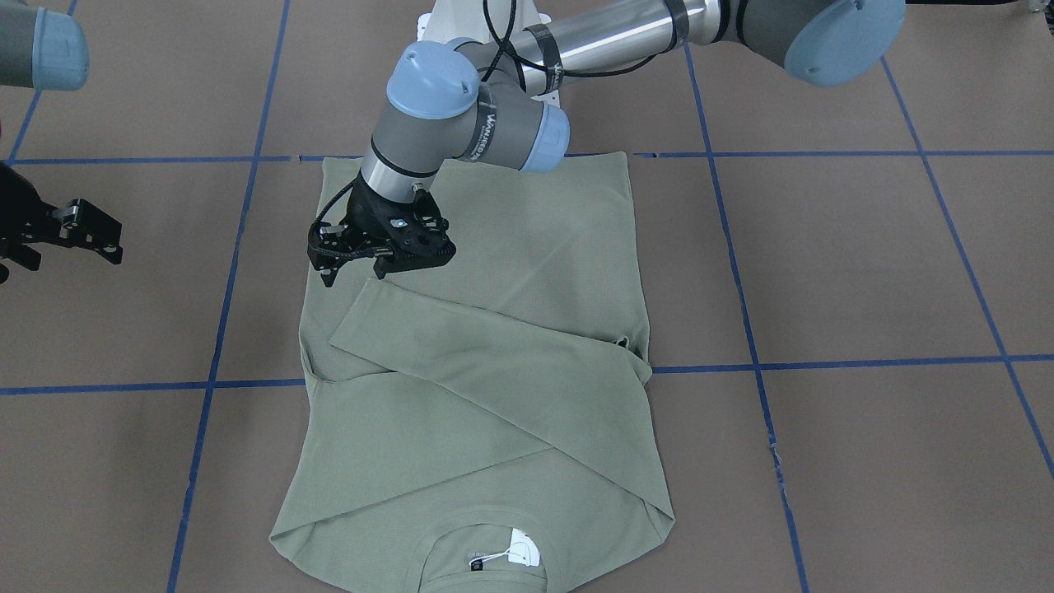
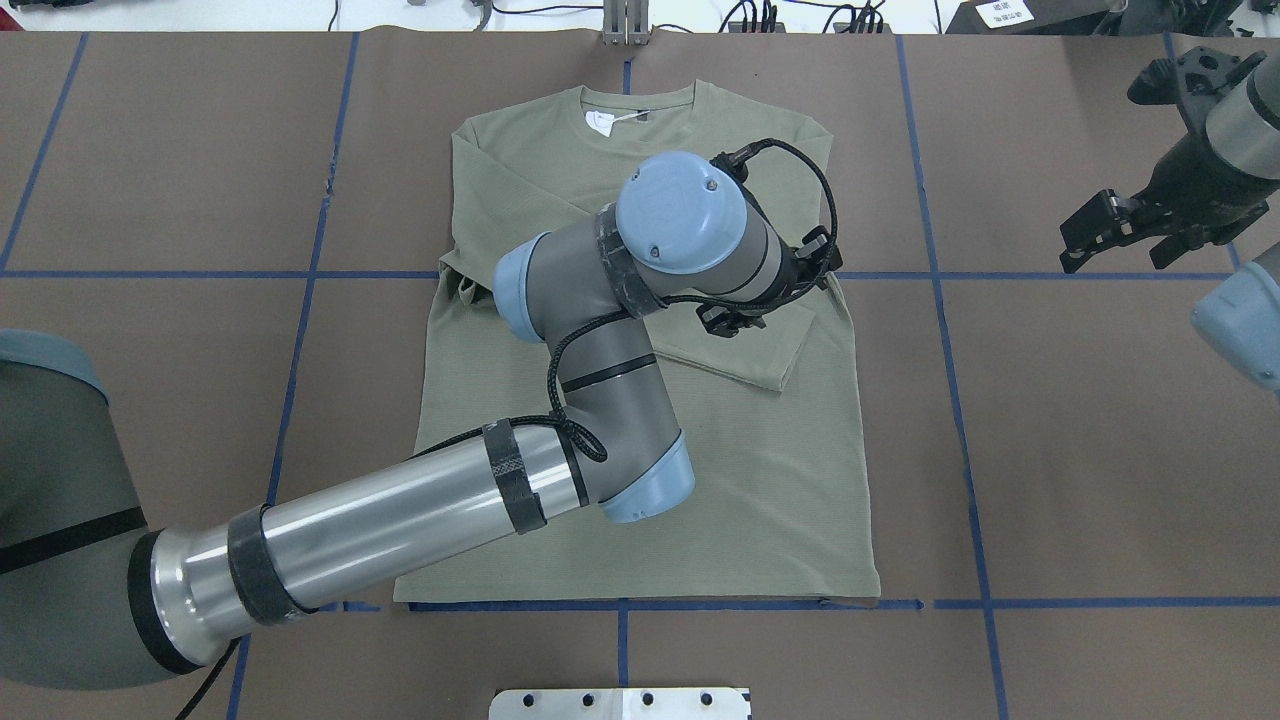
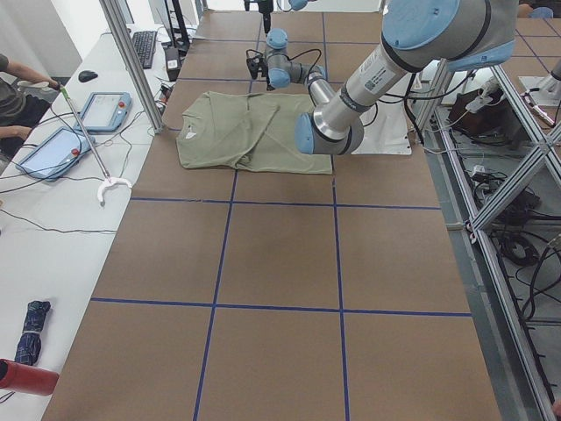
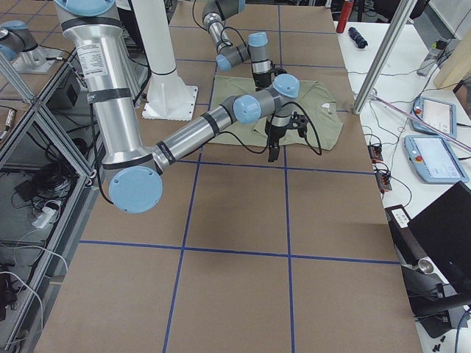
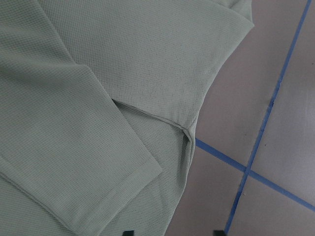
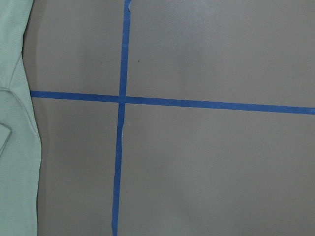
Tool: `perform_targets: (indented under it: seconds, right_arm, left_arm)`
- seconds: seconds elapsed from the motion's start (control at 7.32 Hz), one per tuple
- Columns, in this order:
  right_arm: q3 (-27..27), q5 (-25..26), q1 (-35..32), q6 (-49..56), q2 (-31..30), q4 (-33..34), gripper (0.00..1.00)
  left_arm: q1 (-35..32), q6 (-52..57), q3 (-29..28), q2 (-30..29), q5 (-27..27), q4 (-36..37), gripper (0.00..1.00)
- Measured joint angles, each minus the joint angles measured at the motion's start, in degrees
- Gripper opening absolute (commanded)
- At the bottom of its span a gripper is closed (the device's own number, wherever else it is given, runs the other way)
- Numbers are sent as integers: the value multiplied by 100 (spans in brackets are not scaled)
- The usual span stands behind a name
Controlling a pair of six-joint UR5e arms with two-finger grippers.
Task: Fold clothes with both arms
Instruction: 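Fold the held sleeve across the shirt body with the left gripper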
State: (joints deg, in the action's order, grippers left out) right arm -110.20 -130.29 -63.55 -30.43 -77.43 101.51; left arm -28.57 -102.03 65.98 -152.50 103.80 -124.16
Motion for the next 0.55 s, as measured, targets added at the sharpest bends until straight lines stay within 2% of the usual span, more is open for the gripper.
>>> perform_targets:
  seconds: [0.27, 0.55]
  right_arm:
    - [-112, -19, 24, -80, 9, 0, 100]
    - [-424, -2, 357, -672, 1, -25, 100]
  left_arm:
    - [-122, 361, 338, 386, 27, 38, 100]
    - [-259, 927, 1665, 1265, 212, 749, 100]
